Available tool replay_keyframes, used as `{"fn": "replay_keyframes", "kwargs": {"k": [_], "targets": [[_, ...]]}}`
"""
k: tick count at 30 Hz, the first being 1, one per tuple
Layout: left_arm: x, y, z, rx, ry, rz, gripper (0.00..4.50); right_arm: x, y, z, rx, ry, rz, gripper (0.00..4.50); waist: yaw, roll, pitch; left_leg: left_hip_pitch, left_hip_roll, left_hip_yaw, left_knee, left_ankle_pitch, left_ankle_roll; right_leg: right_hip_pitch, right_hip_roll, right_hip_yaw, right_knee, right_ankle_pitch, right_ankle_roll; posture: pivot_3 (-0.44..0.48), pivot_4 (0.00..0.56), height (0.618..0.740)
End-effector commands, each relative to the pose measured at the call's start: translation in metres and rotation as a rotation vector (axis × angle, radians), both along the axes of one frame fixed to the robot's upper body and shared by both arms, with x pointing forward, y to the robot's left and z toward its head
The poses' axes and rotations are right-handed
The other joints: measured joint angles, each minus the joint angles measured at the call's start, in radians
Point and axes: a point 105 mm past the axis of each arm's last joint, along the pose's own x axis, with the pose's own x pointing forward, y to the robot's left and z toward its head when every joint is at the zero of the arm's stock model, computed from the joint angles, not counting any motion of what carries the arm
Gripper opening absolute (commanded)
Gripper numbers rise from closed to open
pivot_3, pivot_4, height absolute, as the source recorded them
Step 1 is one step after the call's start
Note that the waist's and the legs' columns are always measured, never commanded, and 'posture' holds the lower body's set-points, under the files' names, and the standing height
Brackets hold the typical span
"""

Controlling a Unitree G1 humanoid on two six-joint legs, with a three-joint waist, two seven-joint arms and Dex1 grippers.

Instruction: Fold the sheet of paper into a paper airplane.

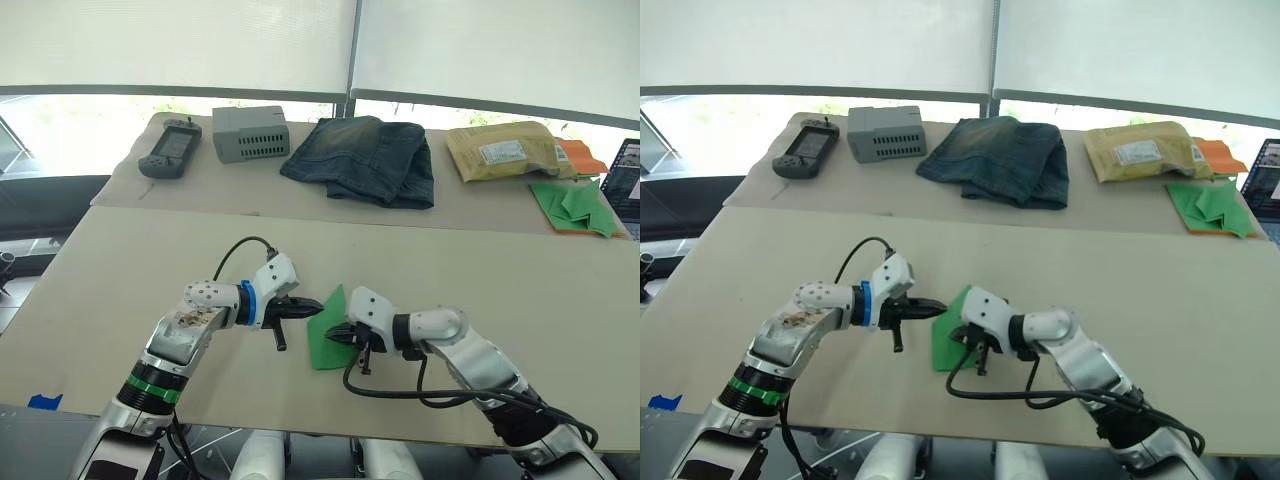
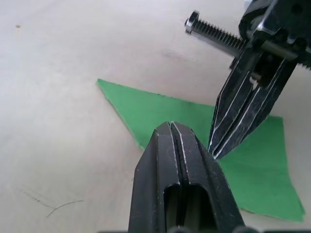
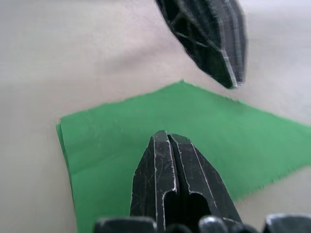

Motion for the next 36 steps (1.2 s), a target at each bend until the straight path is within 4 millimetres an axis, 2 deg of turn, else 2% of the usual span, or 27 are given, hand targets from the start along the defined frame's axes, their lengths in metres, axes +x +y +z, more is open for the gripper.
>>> {"fn": "replay_keyframes", "kwargs": {"k": [1,9,15,17,20,23,26,29,32,34,36], "targets": [[-0.001,-0.005,-0.004,0.030,-0.024,-0.023,0.00,0.002,-0.022,-0.006,-0.027,0.022,-0.092,0.02,0.000,0.000,0.000,-0.001,0.000,0.000,0.000,0.000,0.000,-0.001,0.000,0.000,0.000,0.000,0.000,0.000,0.150,0.728],[-0.001,-0.016,-0.011,0.043,-0.019,-0.067,0.00,-0.007,-0.040,0.022,0.006,-0.045,-0.144,0.02,0.004,0.000,0.000,-0.010,-0.002,0.003,0.000,0.000,0.000,-0.012,0.000,0.001,0.003,0.000,0.000,0.000,0.150,0.728],[0.000,-0.018,-0.008,0.019,-0.017,-0.071,0.00,-0.014,-0.049,0.027,0.031,-0.015,-0.209,0.02,0.003,0.000,0.000,-0.013,-0.002,0.002,0.000,0.000,0.000,-0.014,0.000,0.001,0.002,0.000,0.000,0.000,0.150,0.728],[0.002,-0.017,-0.002,-0.007,-0.011,-0.050,0.00,-0.015,-0.048,0.028,0.022,-0.024,-0.202,0.02,0.002,0.000,0.001,-0.012,-0.002,0.002,0.000,0.000,0.000,-0.013,0.000,0.001,0.002,0.001,0.000,0.000,0.150,0.728],[0.017,-0.008,0.024,-0.101,0.034,0.061,0.00,-0.015,-0.043,0.034,0.043,-0.040,-0.196,0.02,0.000,-0.001,0.002,-0.012,-0.002,0.002,0.000,0.000,0.000,-0.014,0.001,0.001,0.003,0.001,0.000,0.000,0.150,0.728],[0.019,0.003,0.041,-0.159,0.130,0.120,0.00,-0.013,-0.040,0.037,0.052,-0.051,-0.192,0.02,-0.006,-0.002,0.003,-0.012,-0.002,0.002,0.001,0.000,0.000,-0.014,0.002,0.000,0.004,0.001,0.000,0.000,0.150,0.728],[0.020,0.009,0.052,-0.213,0.218,0.166,0.83,-0.013,-0.039,0.039,0.051,-0.058,-0.181,0.00,-0.008,-0.001,0.003,-0.012,-0.003,0.002,0.001,0.000,0.000,-0.014,0.002,0.001,0.004,0.001,0.001,0.000,0.150,0.728],[0.025,0.011,0.057,-0.244,0.277,0.225,1.85,-0.011,-0.039,0.042,0.053,-0.064,-0.179,0.00,-0.005,-0.002,0.003,-0.013,-0.003,0.002,0.001,0.000,0.000,-0.014,0.001,0.001,0.004,0.001,0.001,0.000,0.150,0.728],[0.035,0.008,0.046,-0.198,0.409,0.357,2.85,-0.010,-0.041,0.045,0.049,-0.076,-0.180,0.00,0.001,-0.002,0.003,-0.013,-0.004,0.001,0.001,0.000,0.000,-0.013,0.000,0.001,0.004,0.001,0.001,0.000,0.150,0.728],[0.033,0.007,0.035,-0.103,0.506,0.399,2.85,-0.009,-0.042,0.046,0.046,-0.082,-0.187,0.00,0.000,-0.002,0.003,-0.013,-0.005,0.001,0.003,0.000,0.000,-0.013,0.000,0.001,0.004,0.002,0.002,0.000,0.150,0.728],[0.027,0.002,0.034,-0.077,0.639,0.388,2.85,-0.008,-0.045,0.046,0.040,-0.088,-0.198,0.00,-0.003,-0.002,0.003,-0.013,-0.005,0.002,0.004,0.000,0.000,-0.013,0.001,0.001,0.004,0.002,0.003,0.000,0.150,0.728]]}}
